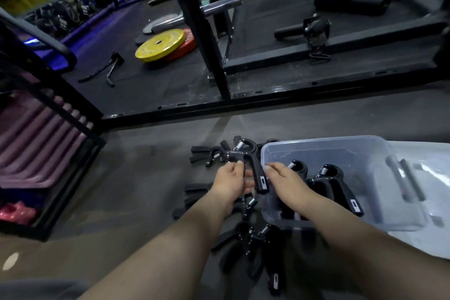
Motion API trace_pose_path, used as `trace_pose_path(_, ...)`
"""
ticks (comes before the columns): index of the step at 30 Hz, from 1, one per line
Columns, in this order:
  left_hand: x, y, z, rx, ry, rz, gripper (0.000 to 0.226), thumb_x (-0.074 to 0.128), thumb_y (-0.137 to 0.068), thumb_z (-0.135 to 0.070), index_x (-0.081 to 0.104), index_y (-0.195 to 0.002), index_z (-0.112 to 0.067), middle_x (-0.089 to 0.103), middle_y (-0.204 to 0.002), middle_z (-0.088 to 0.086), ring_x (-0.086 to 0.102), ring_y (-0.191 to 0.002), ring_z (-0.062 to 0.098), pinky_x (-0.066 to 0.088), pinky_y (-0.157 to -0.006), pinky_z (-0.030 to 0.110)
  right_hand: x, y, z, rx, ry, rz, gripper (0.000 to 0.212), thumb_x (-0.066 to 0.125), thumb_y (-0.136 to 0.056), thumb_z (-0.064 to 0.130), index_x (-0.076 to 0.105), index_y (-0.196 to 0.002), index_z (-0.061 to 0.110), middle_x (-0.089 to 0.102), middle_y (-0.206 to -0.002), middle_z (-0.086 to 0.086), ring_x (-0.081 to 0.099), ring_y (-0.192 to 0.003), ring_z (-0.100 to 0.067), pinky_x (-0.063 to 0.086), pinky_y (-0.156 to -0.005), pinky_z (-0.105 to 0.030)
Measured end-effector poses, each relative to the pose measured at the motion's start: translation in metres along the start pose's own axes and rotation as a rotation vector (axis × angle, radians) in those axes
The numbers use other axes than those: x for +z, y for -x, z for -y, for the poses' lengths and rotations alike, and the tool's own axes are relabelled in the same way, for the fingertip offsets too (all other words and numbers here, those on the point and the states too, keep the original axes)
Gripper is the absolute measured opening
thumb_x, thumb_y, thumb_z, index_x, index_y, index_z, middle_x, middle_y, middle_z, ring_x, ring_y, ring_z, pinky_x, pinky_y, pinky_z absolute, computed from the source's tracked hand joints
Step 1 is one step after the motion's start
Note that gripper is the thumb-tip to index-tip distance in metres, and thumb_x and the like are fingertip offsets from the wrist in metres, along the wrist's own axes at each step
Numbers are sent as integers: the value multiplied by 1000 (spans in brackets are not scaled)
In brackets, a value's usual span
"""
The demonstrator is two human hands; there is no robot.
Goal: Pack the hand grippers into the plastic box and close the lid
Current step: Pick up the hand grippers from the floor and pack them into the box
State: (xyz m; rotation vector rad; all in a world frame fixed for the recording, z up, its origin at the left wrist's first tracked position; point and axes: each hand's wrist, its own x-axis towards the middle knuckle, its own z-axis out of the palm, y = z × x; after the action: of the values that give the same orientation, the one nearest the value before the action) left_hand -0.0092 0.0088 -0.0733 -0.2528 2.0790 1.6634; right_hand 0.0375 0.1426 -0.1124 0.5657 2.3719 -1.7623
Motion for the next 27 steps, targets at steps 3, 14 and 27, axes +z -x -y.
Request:
trace_pose_path(3,25,10,2,28,-92,75,28,38,-104,-23,56,-87,-10,65,-72,3,62,-51,8,48,-48,22,-12,7,1,-17,54,-16,24,55,-94,40,57,-109,21,68,-99,4,63,-89,-9,48,-80,-26)
trace_pose_path(14,81,7,41,515,-1093,68,40,43,-92,-18,54,-131,-22,47,-142,-3,36,-137,18,20,-114,33,-90,19,-53,249,510,-328,29,40,-97,14,48,-122,4,47,-128,-20,49,-118,-40,41,-97,-42)
trace_pose_path(27,69,-1,74,508,-1322,132,59,34,-95,-21,21,-153,-14,5,-163,0,-8,-150,17,-15,-119,36,-97,11,-86,394,576,-269,37,41,-95,10,43,-130,-1,35,-135,-22,40,-125,-41,34,-106,-43)
